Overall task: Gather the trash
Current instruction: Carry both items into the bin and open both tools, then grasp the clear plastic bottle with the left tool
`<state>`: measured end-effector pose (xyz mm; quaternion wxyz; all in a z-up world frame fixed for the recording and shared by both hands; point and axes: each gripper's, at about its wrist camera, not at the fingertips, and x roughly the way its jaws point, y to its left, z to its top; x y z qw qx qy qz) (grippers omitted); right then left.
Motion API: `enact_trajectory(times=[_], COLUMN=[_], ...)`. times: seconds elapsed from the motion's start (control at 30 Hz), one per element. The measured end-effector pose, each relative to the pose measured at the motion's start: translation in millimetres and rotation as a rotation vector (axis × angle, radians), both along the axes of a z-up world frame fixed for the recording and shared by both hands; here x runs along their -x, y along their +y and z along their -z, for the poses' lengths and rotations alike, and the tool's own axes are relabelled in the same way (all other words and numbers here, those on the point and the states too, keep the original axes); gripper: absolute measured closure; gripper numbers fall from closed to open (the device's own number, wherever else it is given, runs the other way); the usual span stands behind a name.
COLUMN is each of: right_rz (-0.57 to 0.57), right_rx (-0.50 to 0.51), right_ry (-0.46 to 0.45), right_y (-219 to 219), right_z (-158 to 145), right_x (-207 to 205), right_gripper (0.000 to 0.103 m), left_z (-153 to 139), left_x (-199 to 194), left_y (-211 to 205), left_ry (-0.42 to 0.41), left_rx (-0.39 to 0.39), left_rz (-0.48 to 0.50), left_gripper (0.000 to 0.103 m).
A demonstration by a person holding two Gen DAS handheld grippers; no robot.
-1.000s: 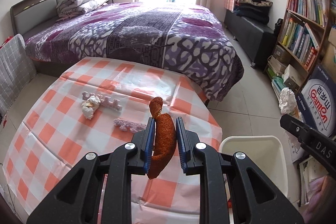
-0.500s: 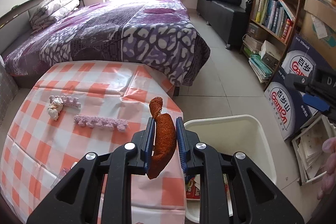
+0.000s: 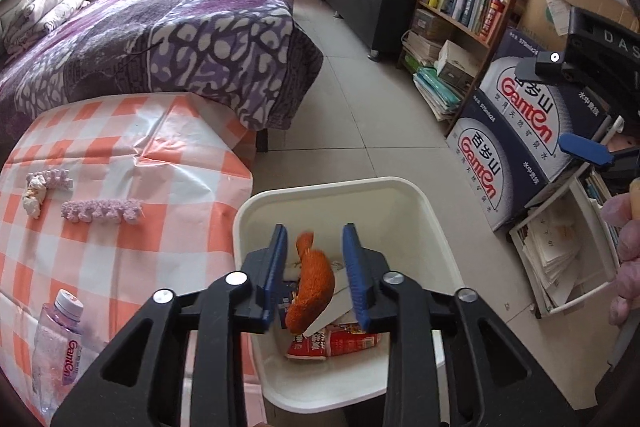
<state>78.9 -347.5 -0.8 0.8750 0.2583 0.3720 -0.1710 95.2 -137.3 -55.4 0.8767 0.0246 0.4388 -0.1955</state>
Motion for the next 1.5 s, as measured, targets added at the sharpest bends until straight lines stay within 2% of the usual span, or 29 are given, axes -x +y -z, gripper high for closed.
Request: enact_trajectory(times=[0.03,0.13,0.43,0.6,0.7,0.9,1.0,1.07,1.23,1.37,1.5], right_rz=[0.001,-0.001,-0.047,-0.089,-0.122,-0.213,-0.268,-0.304,-0.385,-0.465,-0.574], right_rx=[-0.002,-0.008,-0.012,-0.014,-0.012,0.000,0.008,0.020,0.083,0.105,0.145], right_ry=[-0.001,-0.004,0.011,0.020,0.029,0.061,0.087,0.104,0.139,0.160,0.205], right_y=[-1,-1,23,45,61,101,122,137,176,204,239], right_z=[0,0,0,1,3,7,12,15,22,30,46], right_x=[0,0,-10,-19,-25,-39,-46,-50,-59,-66,-76], right_gripper=[0.015,0.013,0.008,0.007,0.007,0.007,0.007,0.007,0.007,0.007,0.007], left_z=[1,2,7,19,28,36,42,46,61,72,80], left_x=[1,4,-2,-3,-1,-2,-2,-1,0,3,4], left_y=[-2,-3,27,54,74,116,141,160,202,222,235], left_ry=[0.005,0.007,0.043,0.085,0.120,0.163,0.206,0.229,0.298,0.355,0.373], left_rx=[-0.002,-0.023,-0.080,-0.200,-0.277,-0.441,-0.540,-0.574,-0.587,-0.557,-0.522], left_rz=[0.008,0.018,-0.016,-0.027,-0.027,-0.045,-0.026,-0.039,-0.084,-0.090,-0.079], left_gripper=[0.049,0.041,0.037,0.036,0.027,0.026,0.019,0.019,0.019,0.019,0.019])
